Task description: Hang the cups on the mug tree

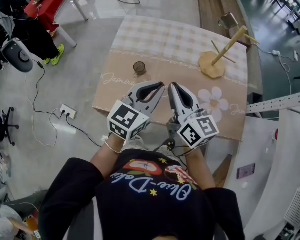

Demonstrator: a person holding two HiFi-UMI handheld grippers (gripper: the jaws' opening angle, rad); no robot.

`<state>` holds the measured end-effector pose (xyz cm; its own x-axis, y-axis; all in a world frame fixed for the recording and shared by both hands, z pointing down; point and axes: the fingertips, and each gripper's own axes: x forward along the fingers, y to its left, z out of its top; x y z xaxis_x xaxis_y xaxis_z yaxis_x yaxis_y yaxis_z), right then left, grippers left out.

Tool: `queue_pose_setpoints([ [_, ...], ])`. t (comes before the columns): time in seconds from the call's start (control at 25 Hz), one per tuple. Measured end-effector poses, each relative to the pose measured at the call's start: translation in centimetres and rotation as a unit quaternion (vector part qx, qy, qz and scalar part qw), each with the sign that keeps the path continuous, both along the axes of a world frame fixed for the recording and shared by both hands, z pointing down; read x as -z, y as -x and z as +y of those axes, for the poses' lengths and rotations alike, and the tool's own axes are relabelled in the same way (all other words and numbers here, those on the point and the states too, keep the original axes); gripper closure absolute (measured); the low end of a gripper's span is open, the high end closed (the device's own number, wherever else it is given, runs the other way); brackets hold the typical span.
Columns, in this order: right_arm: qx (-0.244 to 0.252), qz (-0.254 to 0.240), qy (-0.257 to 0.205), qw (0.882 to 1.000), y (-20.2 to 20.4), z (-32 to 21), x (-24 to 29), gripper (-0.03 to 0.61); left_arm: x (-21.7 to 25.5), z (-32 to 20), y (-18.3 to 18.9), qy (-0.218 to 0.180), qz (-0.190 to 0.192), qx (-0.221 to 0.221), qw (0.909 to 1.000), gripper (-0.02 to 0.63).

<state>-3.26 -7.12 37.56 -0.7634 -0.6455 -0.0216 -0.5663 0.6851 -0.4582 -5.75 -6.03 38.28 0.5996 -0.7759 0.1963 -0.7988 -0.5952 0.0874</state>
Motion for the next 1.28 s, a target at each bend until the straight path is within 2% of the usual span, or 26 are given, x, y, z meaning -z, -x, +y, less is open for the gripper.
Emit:
queue_pose_setpoints([
  [0.16,-0.005,0.005,0.004,1.0,1.4,0.1,-0.5,0.568,-0.6,0.1,0.7,0.001,-0.013,-0.017,0.9998,0.604],
  [0.44,-0.019,0.02,0.011,1.0,3.1,0.2,-1.5,0.568,-1.8,0.1,3.0,0.018,-0.004,-0.022,0.9996,0.584],
  [0.52,-0.019,0.027,0.016,0.999,3.8,0.4,-2.0,0.568,-2.3,0.1,3.7,0.022,-0.01,-0.021,0.9995,0.554],
  [0.92,-0.027,0.044,0.037,0.998,6.6,0.8,-4.0,0.568,-4.6,0.2,7.2,0.041,-0.008,-0.006,0.9991,0.548],
  [1.28,-0.041,0.056,0.051,0.996,8.6,0.4,-5.4,0.568,-7.0,-0.2,10.2,0.046,-0.037,0.01,0.9982,0.54],
])
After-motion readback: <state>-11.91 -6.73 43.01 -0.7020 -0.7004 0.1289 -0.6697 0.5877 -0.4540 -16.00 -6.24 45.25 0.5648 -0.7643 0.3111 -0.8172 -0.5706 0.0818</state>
